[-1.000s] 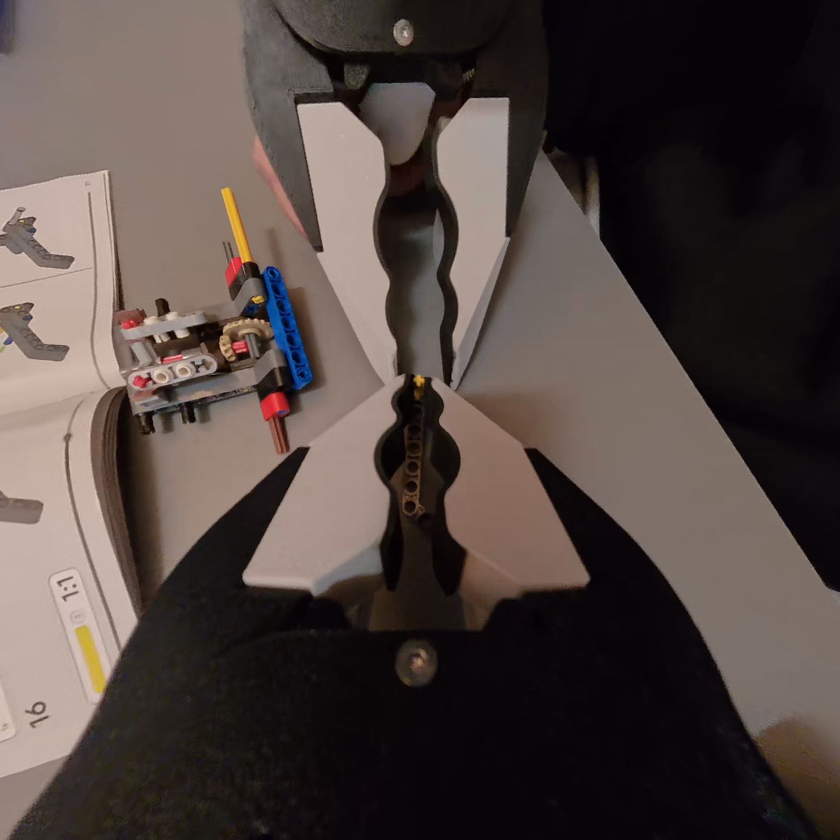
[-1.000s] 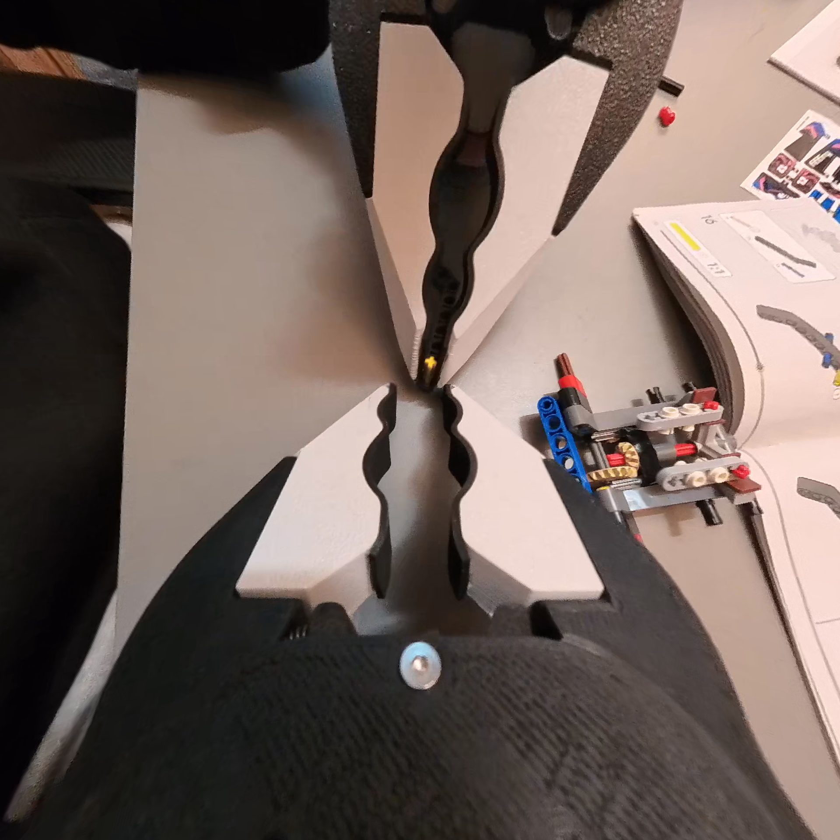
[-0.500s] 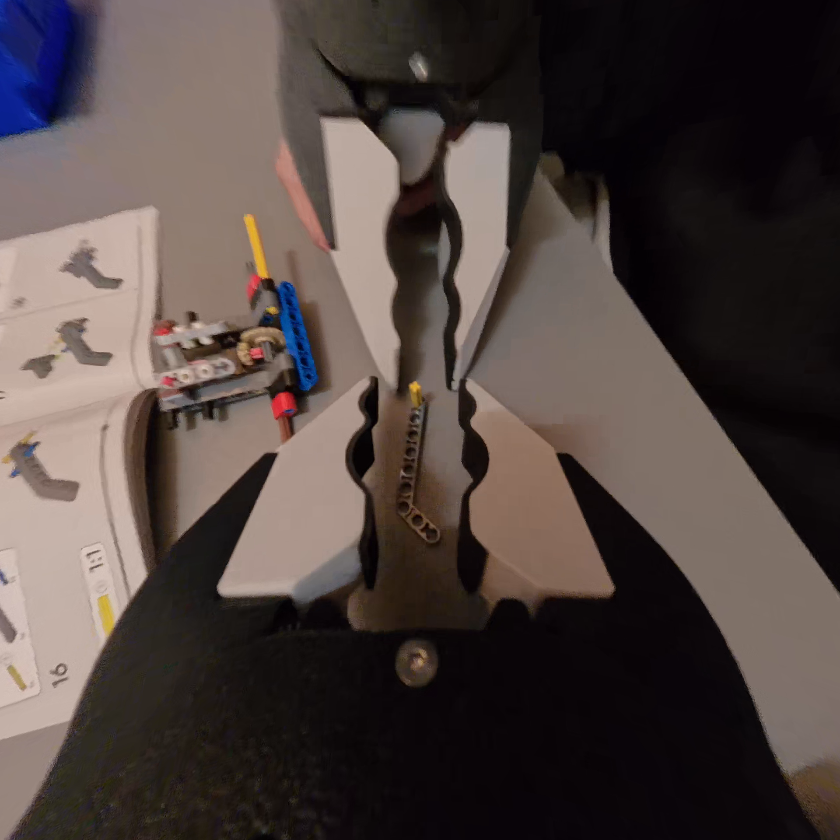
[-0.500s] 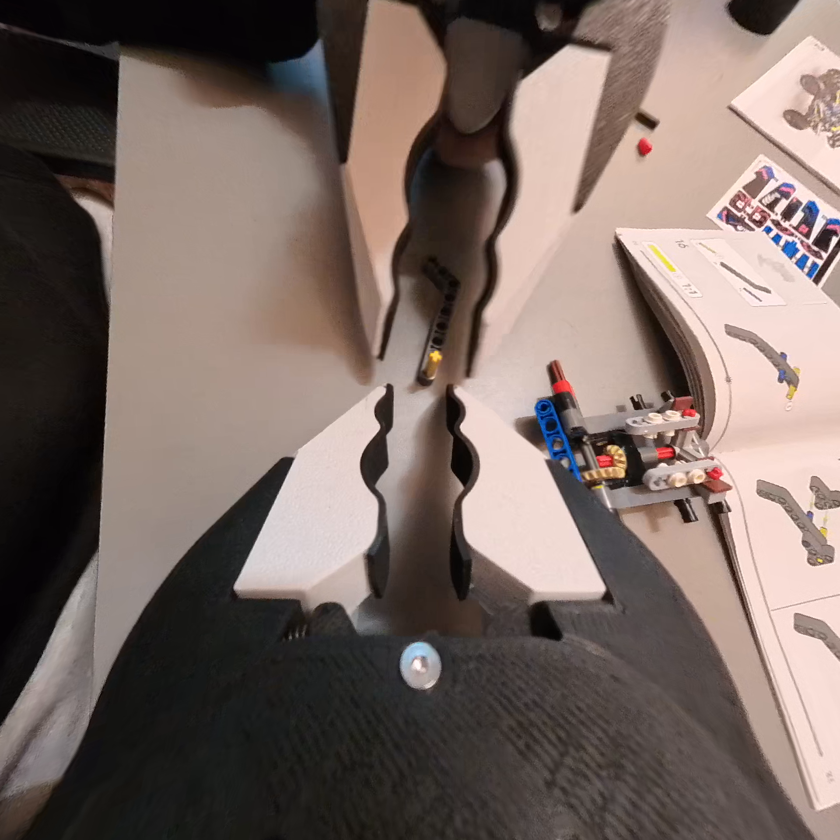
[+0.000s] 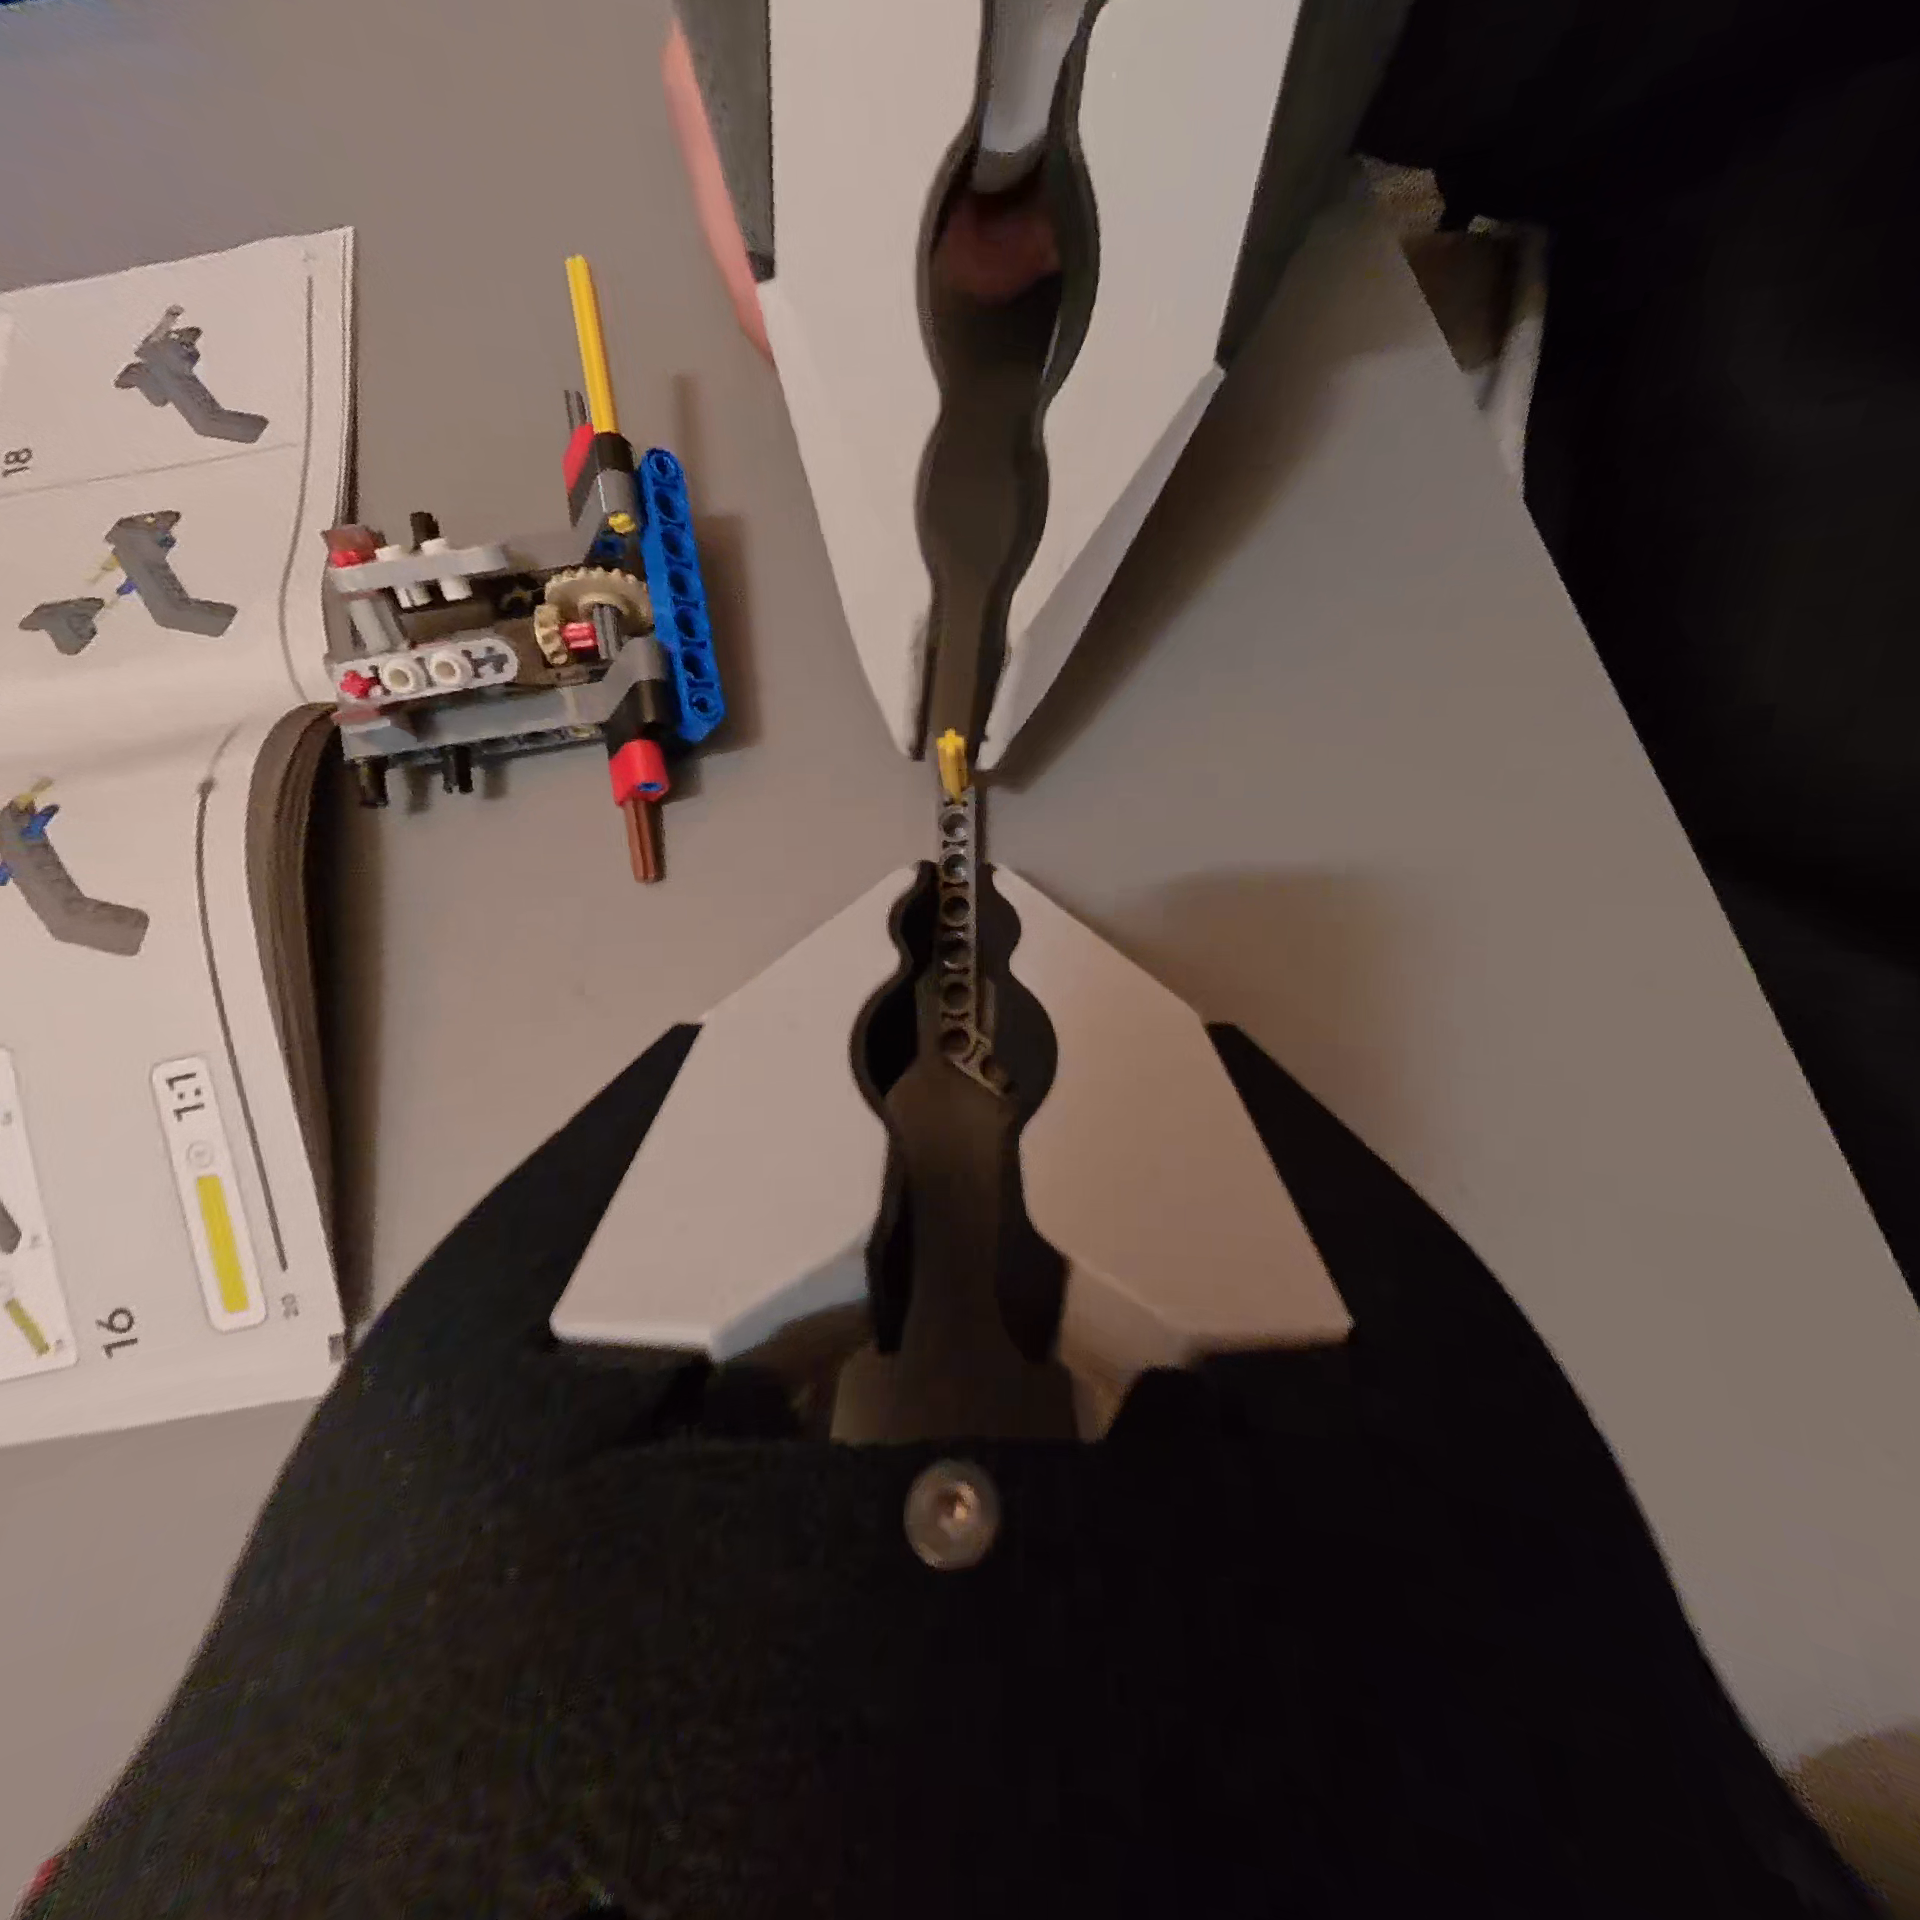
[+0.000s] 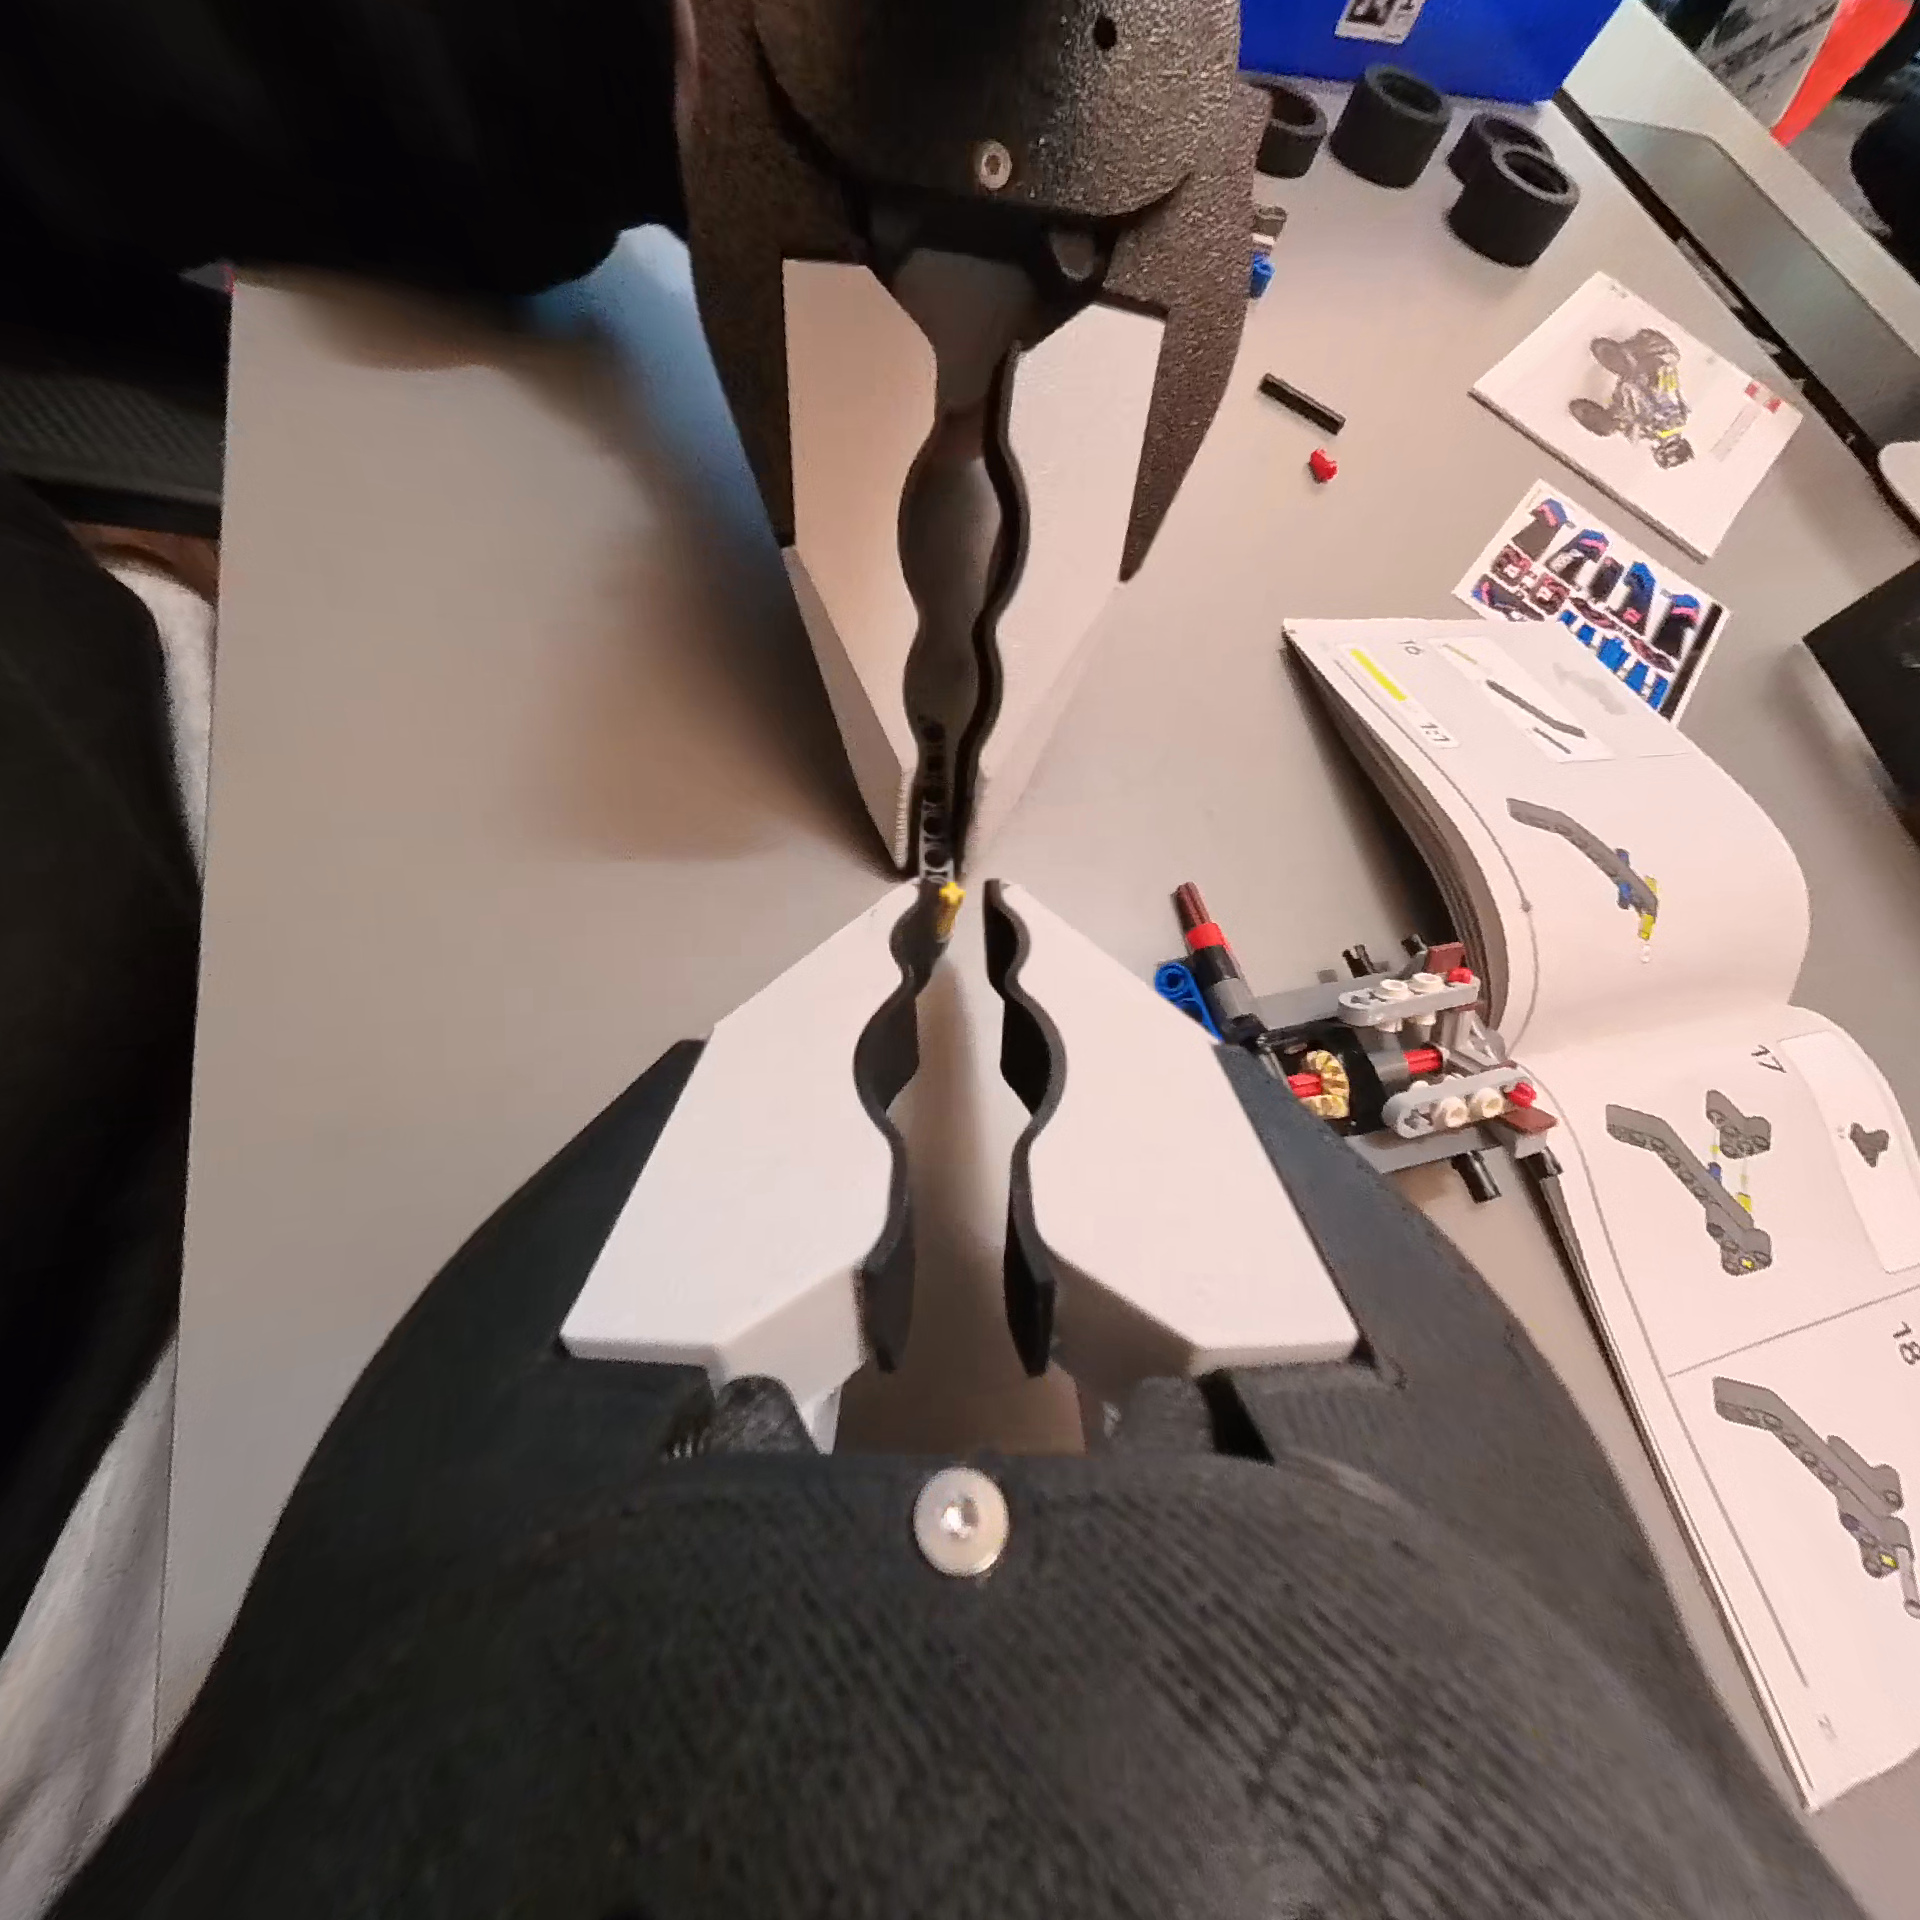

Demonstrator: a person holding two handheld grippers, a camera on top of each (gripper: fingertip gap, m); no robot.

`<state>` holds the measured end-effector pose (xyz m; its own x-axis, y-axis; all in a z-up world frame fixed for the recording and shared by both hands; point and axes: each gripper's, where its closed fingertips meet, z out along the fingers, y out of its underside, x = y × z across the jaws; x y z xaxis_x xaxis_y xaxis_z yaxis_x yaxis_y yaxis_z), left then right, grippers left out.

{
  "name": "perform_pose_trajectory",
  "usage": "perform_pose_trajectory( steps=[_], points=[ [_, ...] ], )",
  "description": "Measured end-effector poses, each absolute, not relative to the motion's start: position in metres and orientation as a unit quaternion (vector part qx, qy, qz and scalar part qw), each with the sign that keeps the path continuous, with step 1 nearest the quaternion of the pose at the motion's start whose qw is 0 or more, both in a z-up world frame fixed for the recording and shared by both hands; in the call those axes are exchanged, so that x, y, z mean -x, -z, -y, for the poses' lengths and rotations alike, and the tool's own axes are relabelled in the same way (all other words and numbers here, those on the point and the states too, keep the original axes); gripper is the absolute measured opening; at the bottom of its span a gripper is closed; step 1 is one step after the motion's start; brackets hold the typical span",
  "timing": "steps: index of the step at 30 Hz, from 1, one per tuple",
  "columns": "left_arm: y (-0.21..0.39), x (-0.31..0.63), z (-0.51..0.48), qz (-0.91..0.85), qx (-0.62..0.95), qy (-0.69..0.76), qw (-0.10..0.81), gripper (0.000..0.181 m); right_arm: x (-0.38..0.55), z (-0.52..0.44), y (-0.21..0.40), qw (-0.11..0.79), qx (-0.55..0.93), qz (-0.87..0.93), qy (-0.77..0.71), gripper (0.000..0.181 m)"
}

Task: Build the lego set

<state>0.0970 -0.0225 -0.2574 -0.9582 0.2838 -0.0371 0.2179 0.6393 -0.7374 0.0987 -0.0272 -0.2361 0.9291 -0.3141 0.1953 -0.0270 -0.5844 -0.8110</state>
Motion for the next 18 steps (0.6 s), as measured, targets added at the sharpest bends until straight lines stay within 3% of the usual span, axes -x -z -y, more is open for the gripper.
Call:
perform_pose_trajectory(
  steps=[18],
  points=[
    [0.2577,-0.0969,0.0229,0.906,0.125,-0.401,0.053,0.005,-0.0974,0.0264,0.2385,0.447,0.879,-0.111,0.125,0.003]
  ],
)
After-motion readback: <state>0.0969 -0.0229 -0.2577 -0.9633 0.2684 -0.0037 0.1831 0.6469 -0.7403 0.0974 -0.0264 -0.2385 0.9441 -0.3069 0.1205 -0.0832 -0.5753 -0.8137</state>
